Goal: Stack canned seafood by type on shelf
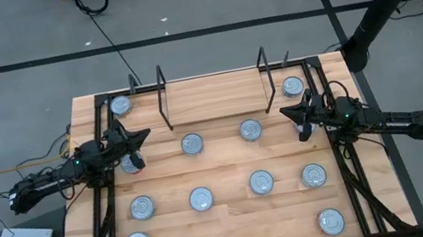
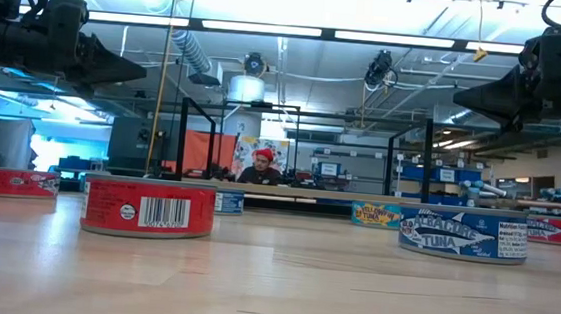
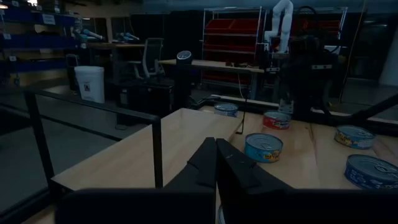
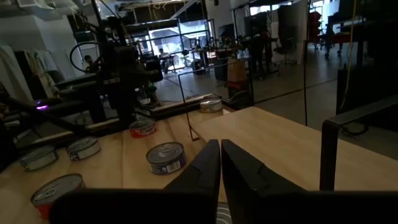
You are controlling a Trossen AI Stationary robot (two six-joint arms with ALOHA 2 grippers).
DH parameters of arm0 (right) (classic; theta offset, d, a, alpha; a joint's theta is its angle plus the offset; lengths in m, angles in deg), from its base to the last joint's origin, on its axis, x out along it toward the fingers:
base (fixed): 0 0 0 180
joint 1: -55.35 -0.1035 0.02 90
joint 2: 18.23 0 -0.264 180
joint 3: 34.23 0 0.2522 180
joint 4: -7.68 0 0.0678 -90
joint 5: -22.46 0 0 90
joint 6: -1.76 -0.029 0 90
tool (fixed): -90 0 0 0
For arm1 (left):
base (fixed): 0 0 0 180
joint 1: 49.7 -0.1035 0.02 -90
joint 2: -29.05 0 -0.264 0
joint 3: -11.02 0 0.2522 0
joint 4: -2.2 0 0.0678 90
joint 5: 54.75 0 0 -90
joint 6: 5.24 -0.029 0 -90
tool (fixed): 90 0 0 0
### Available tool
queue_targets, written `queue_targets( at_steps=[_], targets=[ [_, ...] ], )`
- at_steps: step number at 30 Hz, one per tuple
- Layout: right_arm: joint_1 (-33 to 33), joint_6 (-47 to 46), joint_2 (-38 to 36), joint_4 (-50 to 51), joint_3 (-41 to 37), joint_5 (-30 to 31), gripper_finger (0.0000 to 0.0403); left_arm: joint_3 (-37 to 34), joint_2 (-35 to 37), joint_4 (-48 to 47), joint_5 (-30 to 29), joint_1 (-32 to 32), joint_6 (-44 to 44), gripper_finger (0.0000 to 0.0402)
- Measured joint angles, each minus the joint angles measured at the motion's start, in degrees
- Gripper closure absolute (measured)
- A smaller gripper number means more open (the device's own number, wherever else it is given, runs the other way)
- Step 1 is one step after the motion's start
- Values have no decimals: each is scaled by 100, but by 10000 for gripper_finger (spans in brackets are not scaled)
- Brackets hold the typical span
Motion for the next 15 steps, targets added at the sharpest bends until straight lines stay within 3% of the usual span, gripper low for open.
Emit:
queue_targets(
  at_steps=[15],
  targets=[
    [0, -508, 0, -1639, 0, 160, 375, 0, 0, 13, 1, 1, -2, 396]
  ],
)
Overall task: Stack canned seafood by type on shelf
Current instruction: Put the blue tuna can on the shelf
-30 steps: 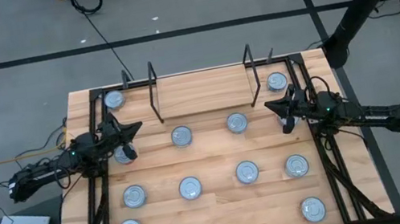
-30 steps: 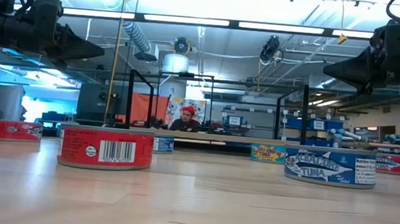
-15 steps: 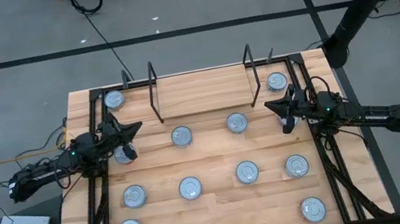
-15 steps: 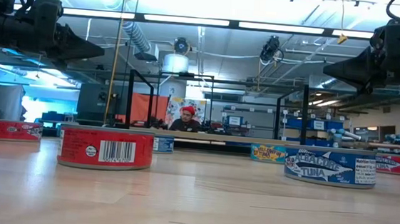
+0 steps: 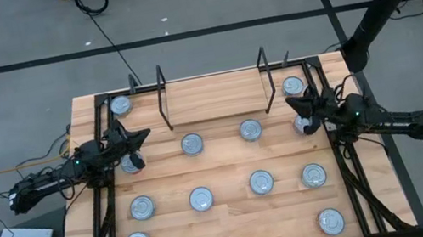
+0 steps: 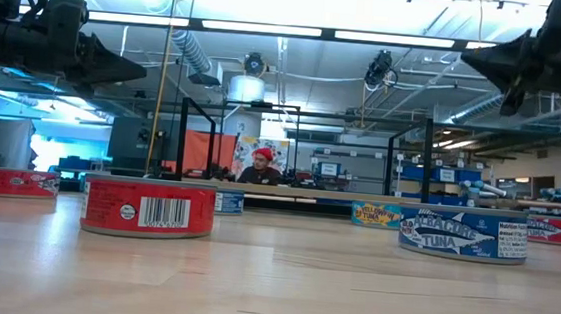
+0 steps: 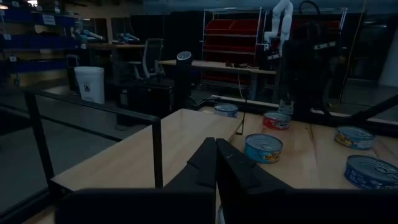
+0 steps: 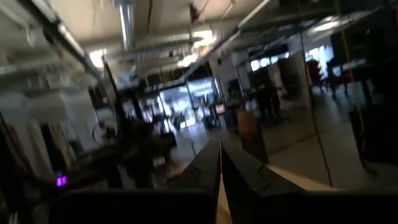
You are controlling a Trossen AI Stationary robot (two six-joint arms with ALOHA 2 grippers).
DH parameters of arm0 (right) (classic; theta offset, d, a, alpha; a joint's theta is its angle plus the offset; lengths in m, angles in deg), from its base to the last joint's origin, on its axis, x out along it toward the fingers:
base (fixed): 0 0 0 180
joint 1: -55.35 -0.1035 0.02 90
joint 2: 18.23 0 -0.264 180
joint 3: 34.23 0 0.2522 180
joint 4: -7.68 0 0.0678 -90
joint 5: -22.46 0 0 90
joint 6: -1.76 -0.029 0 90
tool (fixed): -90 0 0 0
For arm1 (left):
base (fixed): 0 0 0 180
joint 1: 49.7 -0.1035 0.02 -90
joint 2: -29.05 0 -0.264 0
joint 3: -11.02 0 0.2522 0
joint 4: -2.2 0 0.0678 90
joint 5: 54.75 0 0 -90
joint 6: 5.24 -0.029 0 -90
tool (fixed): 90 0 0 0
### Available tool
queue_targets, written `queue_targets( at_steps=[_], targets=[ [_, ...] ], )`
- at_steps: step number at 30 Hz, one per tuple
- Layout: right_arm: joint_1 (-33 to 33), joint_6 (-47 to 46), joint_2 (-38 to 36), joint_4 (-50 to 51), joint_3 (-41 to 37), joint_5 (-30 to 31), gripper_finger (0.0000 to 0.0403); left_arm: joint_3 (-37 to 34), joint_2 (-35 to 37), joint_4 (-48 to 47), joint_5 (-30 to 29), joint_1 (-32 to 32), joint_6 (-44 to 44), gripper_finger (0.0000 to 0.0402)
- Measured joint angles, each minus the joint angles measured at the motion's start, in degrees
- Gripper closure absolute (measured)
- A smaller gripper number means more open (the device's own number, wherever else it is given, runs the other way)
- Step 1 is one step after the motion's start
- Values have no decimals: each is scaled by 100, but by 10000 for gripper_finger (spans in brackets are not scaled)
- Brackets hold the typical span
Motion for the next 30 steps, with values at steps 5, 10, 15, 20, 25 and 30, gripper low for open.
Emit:
queue_targets(
  at_steps=[5, 10, 15, 20, 25, 30],
  targets=[
    [11, -878, 0, -672, 0, 43, 375, -1, 0, 5, 0, 0, 2, 396],
    [17, -1086, -1, -1375, 65, -144, 379, 0, 0, 336, 0, 0, 2, 396],
    [-174, -1270, 294, -575, 713, -549, 396, -2, 0, 954, 0, -1, 319, 396],
    [-440, -1205, 1207, 871, 1806, -564, 398, -2, 0, 1359, 2, 0, 339, 396],
    [-784, -1187, 2397, 1506, 2780, -658, 400, -1, 0, 1836, 2, 0, 471, 396],
    [-1122, -1204, 3522, 2226, 3571, -676, 400, 0, 0, 2105, -2, -2, 794, 396]
  ],
)
